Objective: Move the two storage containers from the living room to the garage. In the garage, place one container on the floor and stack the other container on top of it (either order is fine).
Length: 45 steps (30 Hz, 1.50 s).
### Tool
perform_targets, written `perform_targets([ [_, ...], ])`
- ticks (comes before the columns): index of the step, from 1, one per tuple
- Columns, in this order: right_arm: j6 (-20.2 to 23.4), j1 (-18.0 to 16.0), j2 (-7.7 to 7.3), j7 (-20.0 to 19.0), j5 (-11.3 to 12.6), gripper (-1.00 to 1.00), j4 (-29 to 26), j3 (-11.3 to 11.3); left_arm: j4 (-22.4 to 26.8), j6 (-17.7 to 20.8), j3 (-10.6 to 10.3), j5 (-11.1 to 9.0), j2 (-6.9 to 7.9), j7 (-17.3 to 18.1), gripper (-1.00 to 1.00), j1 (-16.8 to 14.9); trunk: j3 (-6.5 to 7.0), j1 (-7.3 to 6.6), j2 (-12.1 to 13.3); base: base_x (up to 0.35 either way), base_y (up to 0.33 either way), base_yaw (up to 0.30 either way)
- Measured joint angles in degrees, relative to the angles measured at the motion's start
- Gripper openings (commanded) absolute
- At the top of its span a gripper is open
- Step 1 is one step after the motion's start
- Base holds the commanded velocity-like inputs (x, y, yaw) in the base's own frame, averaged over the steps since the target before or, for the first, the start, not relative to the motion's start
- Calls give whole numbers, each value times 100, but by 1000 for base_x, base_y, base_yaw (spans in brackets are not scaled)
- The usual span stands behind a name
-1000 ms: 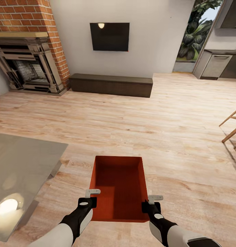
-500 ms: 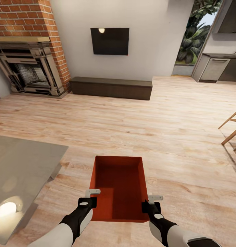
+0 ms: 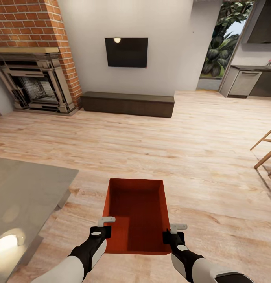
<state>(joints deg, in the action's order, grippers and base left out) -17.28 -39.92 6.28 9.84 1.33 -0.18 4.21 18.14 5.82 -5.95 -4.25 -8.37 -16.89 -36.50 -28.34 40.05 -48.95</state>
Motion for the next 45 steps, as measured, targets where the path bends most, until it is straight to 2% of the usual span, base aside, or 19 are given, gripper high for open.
perform_targets([
  [45,-8,0,3,-5,5,-100,68,-6,-63,-1,30,30,6,45,-100,0,415,0,0,0,0,0],
])
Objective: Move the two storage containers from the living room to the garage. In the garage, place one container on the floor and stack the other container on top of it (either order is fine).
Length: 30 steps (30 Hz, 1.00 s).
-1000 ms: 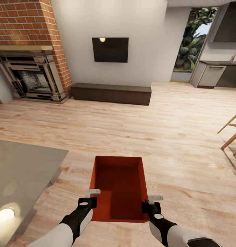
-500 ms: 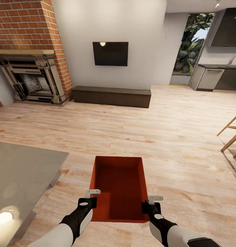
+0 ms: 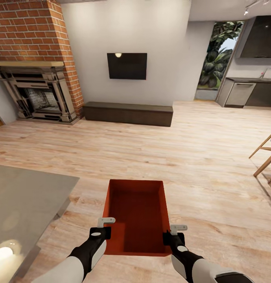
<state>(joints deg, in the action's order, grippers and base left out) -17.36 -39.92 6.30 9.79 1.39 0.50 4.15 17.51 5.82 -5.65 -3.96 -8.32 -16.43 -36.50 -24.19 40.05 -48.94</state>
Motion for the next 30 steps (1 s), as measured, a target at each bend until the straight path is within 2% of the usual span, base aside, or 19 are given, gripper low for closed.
perform_targets([
  [30,52,3,-8,-16,-29,-100,-62,-6,22,3,32,2,1,16,-100,2,276,0,0,0,0,0],
])
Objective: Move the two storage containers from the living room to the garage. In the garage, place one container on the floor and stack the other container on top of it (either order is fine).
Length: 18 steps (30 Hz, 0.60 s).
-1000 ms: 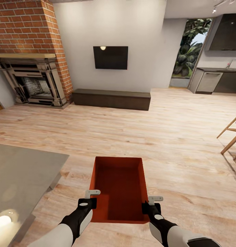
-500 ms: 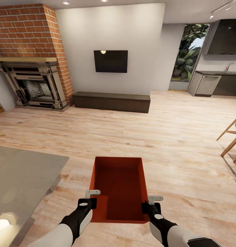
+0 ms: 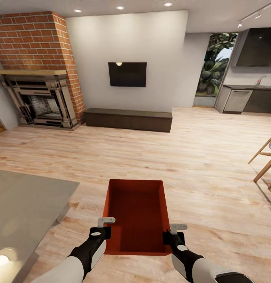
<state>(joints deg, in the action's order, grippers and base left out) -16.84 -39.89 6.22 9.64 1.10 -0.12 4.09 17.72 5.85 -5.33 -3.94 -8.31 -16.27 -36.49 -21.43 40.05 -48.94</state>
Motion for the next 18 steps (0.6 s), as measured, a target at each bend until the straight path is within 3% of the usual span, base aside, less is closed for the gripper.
perform_targets([
  [18,6,0,0,0,-1,-100,0,2,-5,-1,-5,-9,1,-2,-100,0,166,0,0,0,0,0],
])
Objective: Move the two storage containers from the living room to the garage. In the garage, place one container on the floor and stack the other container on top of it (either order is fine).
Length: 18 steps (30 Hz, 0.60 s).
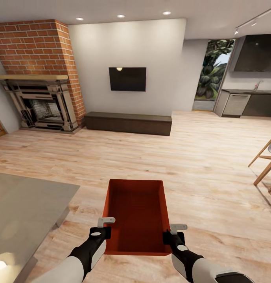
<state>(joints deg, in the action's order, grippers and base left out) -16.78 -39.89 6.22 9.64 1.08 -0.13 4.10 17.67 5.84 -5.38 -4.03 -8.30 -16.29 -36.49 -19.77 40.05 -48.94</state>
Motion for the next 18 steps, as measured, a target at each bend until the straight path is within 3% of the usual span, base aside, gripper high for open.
perform_targets([
  [18,-14,0,0,0,1,-100,0,-3,9,-2,-1,7,0,1,-100,0,166,0,0,0,0,0],
])
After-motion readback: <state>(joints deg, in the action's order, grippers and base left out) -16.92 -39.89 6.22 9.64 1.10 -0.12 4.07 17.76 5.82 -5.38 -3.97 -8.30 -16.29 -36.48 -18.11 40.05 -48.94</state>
